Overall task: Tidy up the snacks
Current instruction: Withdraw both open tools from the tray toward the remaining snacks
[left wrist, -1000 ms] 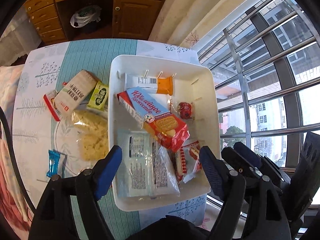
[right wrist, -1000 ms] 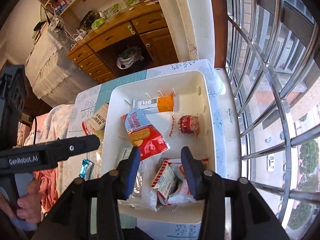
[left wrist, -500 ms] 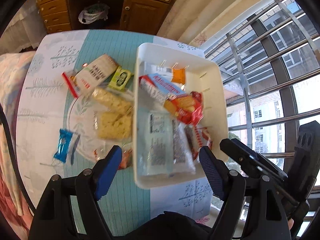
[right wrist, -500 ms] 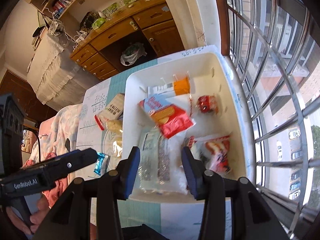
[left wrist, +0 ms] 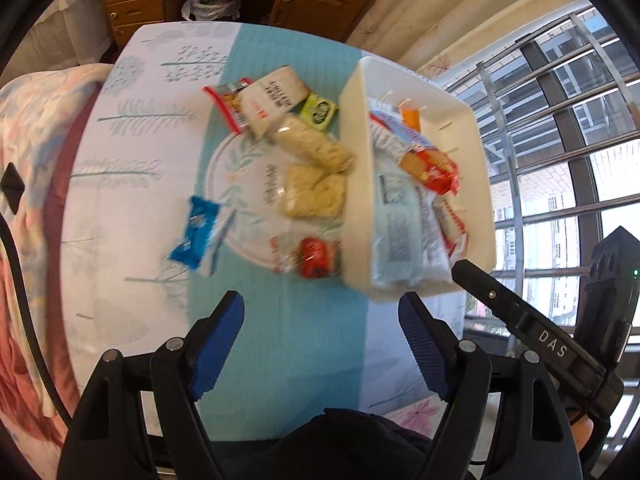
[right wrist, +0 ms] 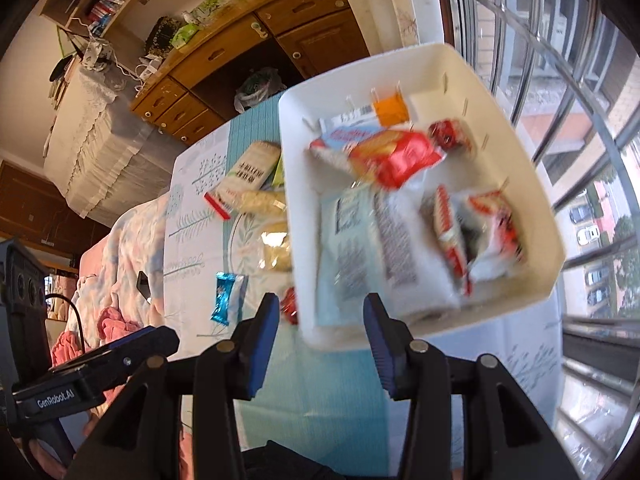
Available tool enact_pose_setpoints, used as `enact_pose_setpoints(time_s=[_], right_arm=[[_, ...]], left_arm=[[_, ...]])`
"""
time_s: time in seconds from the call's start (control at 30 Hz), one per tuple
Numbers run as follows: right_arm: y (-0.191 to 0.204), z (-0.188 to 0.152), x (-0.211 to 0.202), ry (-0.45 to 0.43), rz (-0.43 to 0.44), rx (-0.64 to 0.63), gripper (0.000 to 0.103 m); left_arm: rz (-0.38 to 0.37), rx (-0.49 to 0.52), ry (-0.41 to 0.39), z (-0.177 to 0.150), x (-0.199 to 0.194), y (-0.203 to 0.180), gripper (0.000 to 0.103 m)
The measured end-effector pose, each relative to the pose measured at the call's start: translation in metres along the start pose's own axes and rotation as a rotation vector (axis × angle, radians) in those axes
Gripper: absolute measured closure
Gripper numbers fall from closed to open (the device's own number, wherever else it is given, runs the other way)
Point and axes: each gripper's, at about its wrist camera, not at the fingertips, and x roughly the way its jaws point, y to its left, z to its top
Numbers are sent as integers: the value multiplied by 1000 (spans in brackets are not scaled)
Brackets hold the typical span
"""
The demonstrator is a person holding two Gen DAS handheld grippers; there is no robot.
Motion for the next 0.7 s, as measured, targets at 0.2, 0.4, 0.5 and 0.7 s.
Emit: enact_pose_setpoints(time_s=[0.2,0.4,0.5,0.7], right_arm=[[30,-29,9,2,-6,50,53],[61,-56,19,-19,-17,103,53],[75,-68,24,-36,-20,131,52],[98,-91,33,-76,-45,178,51]], left_arm=[[9,27,21,-11,-16,40,25],[22,72,33,-18,-30,77,25],[26,102,36,-20,-38,95,25],[41,170,37,-19,-52,118,24]])
